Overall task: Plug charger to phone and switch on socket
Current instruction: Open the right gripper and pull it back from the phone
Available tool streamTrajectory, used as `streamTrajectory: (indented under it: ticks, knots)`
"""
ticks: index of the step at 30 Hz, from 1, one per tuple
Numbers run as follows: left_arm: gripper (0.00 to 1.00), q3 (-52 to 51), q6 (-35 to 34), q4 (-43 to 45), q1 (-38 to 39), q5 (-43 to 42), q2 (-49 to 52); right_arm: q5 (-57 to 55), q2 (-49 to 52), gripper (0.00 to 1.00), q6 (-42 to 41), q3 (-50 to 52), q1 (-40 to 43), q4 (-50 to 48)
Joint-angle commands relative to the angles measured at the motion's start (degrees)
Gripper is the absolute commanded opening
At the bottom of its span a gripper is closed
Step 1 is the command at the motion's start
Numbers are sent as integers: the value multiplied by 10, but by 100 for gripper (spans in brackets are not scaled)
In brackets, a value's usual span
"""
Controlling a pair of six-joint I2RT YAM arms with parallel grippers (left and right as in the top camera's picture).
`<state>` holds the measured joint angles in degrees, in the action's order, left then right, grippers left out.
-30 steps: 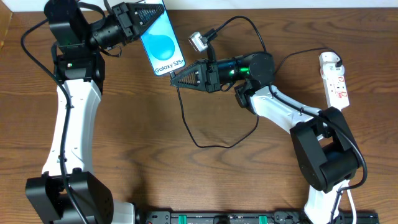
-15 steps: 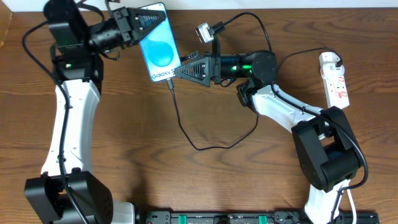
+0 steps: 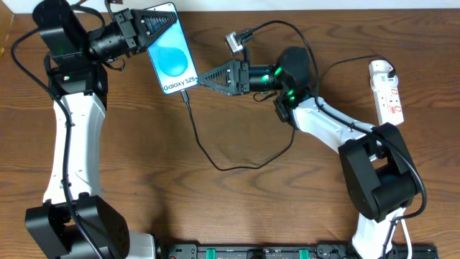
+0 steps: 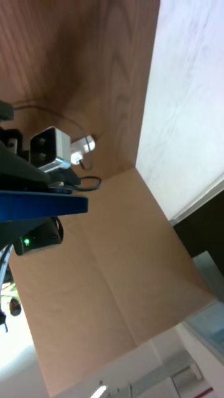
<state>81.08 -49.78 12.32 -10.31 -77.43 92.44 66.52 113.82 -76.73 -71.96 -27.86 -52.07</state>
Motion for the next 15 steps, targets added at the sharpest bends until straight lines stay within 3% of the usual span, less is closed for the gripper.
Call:
streamTrajectory:
  ticks: [1, 15]
  knots:
    - [7, 4, -15, 3, 0, -17, -7, 7, 0, 95, 93, -5, 14, 57]
    - [8, 4, -14, 3, 0, -16, -7, 24, 0, 94, 132, -5, 27, 88]
